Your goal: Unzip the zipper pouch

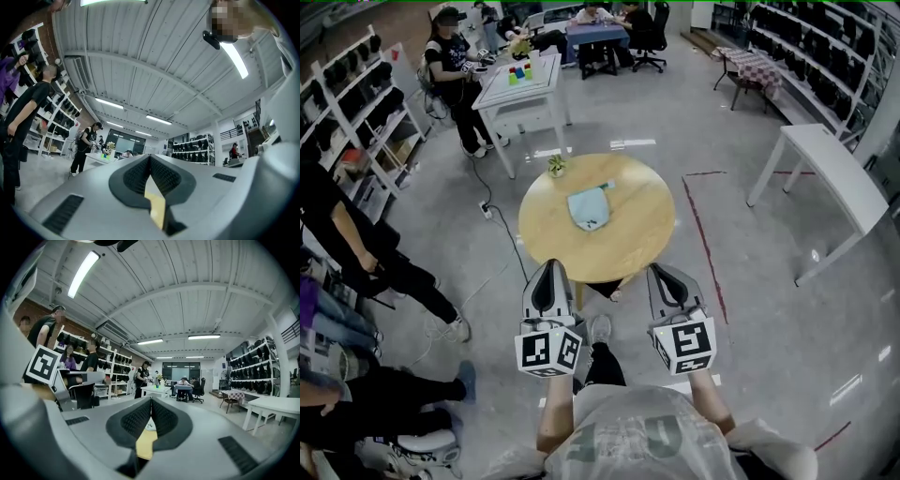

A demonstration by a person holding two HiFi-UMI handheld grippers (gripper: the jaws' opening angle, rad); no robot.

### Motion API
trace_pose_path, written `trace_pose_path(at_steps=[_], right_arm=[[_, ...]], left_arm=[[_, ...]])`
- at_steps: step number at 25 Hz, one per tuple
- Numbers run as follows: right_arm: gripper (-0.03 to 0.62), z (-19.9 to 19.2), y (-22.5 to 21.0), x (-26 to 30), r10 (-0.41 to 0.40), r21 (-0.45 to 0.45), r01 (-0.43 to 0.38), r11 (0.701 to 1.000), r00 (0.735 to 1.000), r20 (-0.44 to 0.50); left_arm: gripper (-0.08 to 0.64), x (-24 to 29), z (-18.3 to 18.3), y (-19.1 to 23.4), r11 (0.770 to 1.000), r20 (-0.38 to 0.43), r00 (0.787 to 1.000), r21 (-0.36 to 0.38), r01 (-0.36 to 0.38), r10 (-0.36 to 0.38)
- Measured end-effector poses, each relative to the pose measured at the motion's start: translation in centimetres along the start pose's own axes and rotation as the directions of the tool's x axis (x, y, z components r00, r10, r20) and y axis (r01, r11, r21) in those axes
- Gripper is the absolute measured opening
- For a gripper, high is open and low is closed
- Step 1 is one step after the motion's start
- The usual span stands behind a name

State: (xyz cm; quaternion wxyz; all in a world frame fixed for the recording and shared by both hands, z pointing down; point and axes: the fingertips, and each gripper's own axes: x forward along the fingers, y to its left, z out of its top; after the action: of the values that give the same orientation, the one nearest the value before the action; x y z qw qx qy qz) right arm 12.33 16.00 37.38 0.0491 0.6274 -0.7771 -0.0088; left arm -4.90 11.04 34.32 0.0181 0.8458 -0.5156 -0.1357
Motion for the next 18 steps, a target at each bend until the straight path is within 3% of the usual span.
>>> trace_pose_path(at_steps=[18], right_arm=[[0.029, 3.6, -2.7, 25.2, -0.037, 0.006, 0.037, 0.999, 0.999, -0.035]], left_arm=[[0.028, 20.4, 0.1, 12.2, 0.997, -0.001, 0.997, 0.016, 0.073, -0.073]])
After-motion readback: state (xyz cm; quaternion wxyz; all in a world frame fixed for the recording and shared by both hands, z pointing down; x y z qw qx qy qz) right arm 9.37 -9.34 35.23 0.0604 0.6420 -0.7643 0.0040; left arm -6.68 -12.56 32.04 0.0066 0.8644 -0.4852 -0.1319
